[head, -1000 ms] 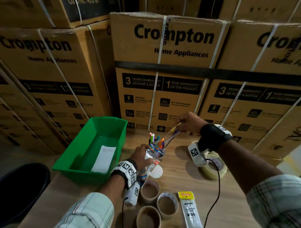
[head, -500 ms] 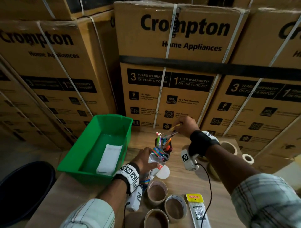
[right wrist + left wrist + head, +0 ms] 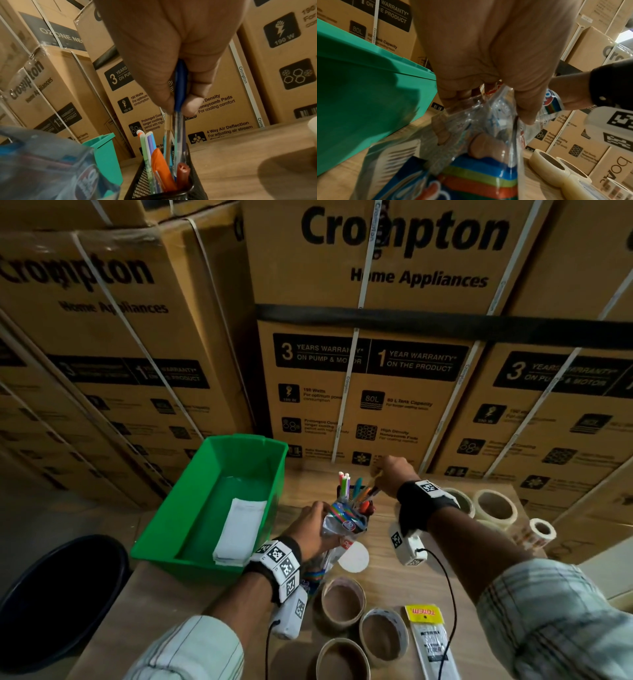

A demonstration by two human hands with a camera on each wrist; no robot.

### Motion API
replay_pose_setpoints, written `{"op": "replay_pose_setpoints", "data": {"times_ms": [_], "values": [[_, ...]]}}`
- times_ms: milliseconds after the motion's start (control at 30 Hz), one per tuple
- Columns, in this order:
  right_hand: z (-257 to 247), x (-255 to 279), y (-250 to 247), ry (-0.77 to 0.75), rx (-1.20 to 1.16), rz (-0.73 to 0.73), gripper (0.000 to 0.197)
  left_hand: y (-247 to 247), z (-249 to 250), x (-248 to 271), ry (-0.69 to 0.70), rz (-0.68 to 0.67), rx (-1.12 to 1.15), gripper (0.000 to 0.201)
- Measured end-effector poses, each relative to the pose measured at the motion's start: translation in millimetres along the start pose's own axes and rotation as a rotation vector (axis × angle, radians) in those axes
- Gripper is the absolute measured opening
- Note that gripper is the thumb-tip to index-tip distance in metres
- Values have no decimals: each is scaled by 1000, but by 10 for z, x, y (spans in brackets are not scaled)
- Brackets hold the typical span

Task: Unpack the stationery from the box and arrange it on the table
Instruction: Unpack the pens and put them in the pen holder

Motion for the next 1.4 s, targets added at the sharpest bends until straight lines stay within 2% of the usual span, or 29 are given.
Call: {"op": "replay_pose_setpoints", "data": {"times_ms": [67,167,267,367,467,533,633,733,800,867,933,1033,1100,1167,1267,1333,1400], "values": [[-18,17,87,-39,9,-48,19,-5,-7,-1,4,6,20,88],[-21,57,170,-79,1,-99,33,19,-37,0,0,-6,20,85],[44,52,141,-47,-68,-32,33,26,-30,25,-4,-9,16,90],[115,52,111,-26,-95,45,33,31,-32,35,0,-11,-5,82],[147,99,128,-28,-54,65,42,45,-33,40,-4,-14,-1,78],[107,133,163,-80,-19,13,55,58,-47,45,-9,-13,-16,74],[46,163,258,-136,1,-148,69,78,-62,62,-22,-23,-14,73],[11,211,380,-209,97,-261,60,74,-44,88,-12,-10,-46,67],[8,261,429,-234,128,-276,51,67,-30,99,-15,-7,-49,66],[25,272,383,-216,68,-193,52,47,-6,97,-15,-1,-74,66],[28,256,227,-200,8,-46,53,21,41,83,-2,15,-100,66],[-135,325,-81,-328,-122,121,27,8,158,99,16,36,-71,69],[-268,440,-263,-353,-236,81,20,18,228,114,27,59,-67,71],[-334,549,-359,-341,-282,-52,22,41,338,130,58,77,-104,72],[-316,748,-331,-385,-110,-291,21,55,530,176,91,131,-101,68],[-264,861,-307,-421,7,-311,21,63,646,218,116,144,-105,73],[-213,947,-319,-408,5,-222,21,63,736,270,137,141,-204,75]]}}
Point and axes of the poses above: each hand's wrist, its own x-axis away from the middle knuckle, its own y-axis out of the palm, z = x × y, the point moved 6 cm from there along -x, towards the middle knuckle, and after that the axes turned 13 degrees about z, right-handed, at the moved point
